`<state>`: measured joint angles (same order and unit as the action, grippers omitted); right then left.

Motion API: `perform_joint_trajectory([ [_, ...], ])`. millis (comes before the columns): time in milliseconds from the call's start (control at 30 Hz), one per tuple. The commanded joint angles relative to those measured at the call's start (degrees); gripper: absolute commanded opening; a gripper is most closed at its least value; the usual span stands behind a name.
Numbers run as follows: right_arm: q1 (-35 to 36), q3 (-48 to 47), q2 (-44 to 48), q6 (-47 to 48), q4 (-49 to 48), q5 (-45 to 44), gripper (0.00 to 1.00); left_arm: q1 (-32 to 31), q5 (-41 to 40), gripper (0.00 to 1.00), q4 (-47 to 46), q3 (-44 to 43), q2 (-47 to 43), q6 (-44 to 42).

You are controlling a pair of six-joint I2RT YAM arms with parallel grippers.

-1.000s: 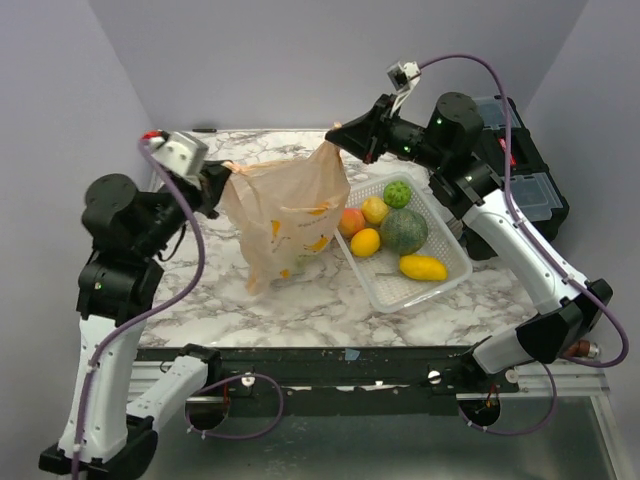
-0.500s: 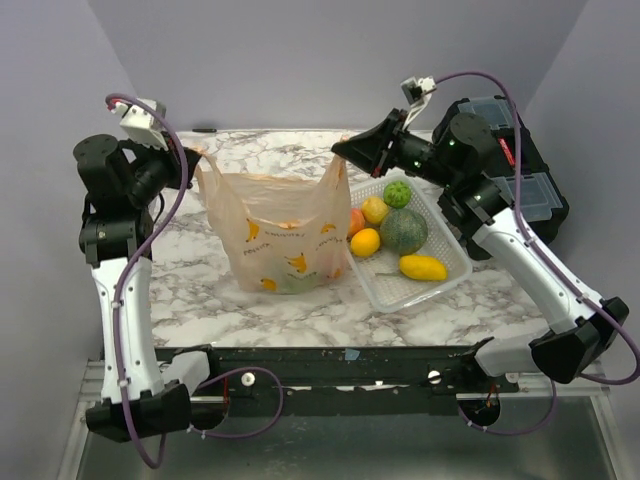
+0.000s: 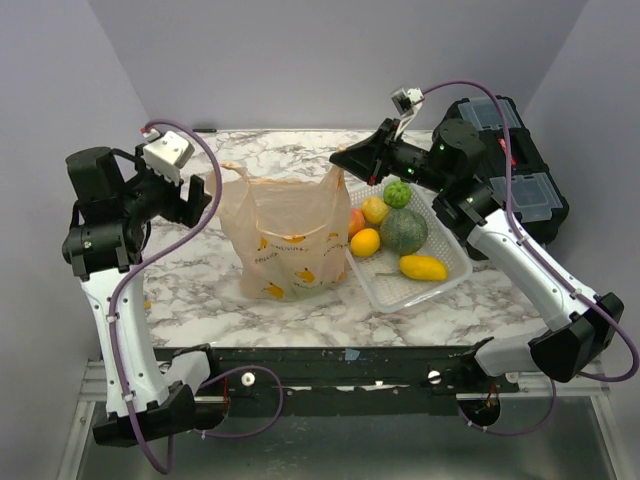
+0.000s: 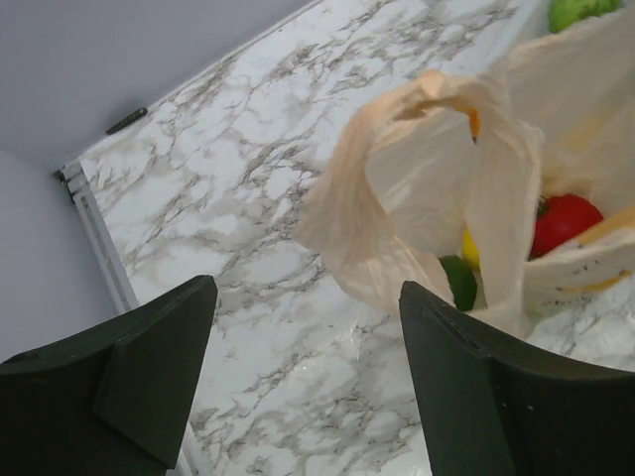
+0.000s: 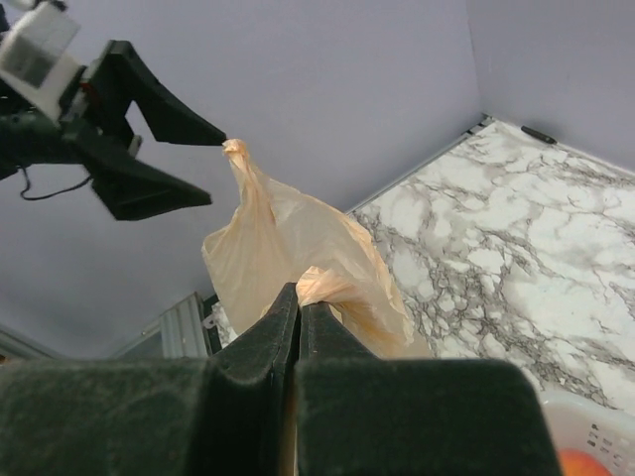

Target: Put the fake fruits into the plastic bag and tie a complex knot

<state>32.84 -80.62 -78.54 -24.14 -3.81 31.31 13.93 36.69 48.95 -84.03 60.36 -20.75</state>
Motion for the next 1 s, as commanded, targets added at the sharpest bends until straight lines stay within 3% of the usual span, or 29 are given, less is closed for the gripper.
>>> perform_joint_trajectory([
  [0, 0.07, -2.19, -0.23, 1.66, -2.06, 0.68, 0.01, 0.92, 15.58, 0.82, 25.79, -9.93, -0.79, -23.64],
  [100, 0.12, -1.86, -0.71, 1.6, -2.24, 0.98, 0.01, 0.93, 21.98, 0.86, 37.25, -15.55, 1.09, -31.14],
  [167, 0.08, -1.81, -0.96, 1.41, -2.31, 1.87, 0.01, 0.9, 25.93, 0.87, 37.62, -16.55, 1.12, -29.37],
  [267, 0.09, -1.59, -0.89, 2.1, -2.28, 4.62, 0.01, -2.58, 28.82, 0.9, 22.39, -15.16, 0.33, -12.22],
  [433, 0.07, -2.22, -0.15, 3.87, -1.26, 7.55, 0.01, -20.42, 18.56, 0.92, -7.29, -6.24, -2.35, 6.53],
  [633, 0.1, -1.85, 1.04, 5.25, -1.26, 10.32, 0.04, -31.22, 10.4, 0.96, -28.31, 0.19, 0.79, 16.9],
  [800, 0.1, -1.63, 0.59, 5.62, -1.96, 12.31, 0.03, -37.14, 6.25, 0.99, -35.16, 2.32, 5.77, 16.37],
  [967, 0.17, -1.59, 0.46, 5.86, -3.43, 13.01, 0.02, -38.48, 4.72, 0.98, -42.38, 4.8, 9.23, 22.89],
])
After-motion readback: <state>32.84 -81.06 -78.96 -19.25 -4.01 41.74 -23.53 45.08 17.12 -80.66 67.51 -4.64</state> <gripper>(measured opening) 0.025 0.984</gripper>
